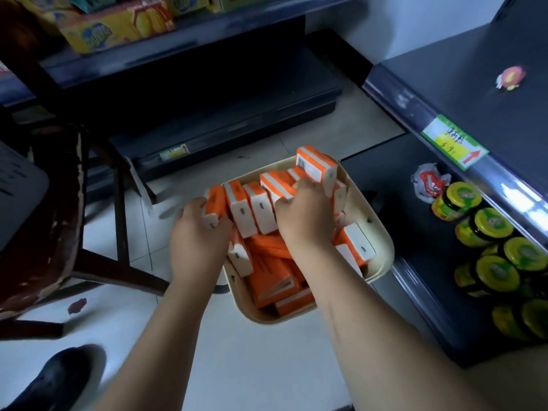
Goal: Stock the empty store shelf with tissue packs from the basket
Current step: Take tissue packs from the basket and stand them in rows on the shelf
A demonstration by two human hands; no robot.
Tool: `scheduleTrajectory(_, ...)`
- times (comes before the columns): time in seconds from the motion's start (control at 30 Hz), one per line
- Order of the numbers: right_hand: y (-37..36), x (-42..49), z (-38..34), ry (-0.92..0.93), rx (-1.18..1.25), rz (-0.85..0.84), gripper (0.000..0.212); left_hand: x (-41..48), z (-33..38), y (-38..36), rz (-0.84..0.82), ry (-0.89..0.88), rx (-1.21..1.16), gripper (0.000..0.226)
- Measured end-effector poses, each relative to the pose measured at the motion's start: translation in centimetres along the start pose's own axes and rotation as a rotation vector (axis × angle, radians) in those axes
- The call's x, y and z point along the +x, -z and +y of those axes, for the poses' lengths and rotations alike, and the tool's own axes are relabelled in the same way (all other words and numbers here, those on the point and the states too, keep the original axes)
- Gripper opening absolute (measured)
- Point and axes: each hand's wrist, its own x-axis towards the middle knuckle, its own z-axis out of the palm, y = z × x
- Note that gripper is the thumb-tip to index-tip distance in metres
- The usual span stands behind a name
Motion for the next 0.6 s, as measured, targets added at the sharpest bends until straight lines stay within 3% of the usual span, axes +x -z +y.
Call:
scheduleTrajectory(0.1, 2.7, 0.2, -0.6, -0.118, 0.339, -0.048, 0.024, -1.6, 1.6, 1.8, 0.058, -0.022, -0.094, 0.047)
scheduleTrajectory(0.3, 11.1, -0.8, -1.0, -0.218, 0.745, 0.064, 0.024, -4.2, 6.7, 4.4, 0.035, -0.05, -0.468, 0.039)
scheduleTrajectory(0.43, 18.4, -3.9, -0.3, -0.198, 0.976, -0.01, 0.009, -7.2, 11.2, 3.9, -0.161, -0.031, -0.752, 0.046)
scheduleTrajectory(0.6, 29.1, -9.9, 4.1, -0.086, 1.131, 0.068, 0.023, -14.0, 16.5, 1.8, -0.549, -0.103, -0.838, 0.023)
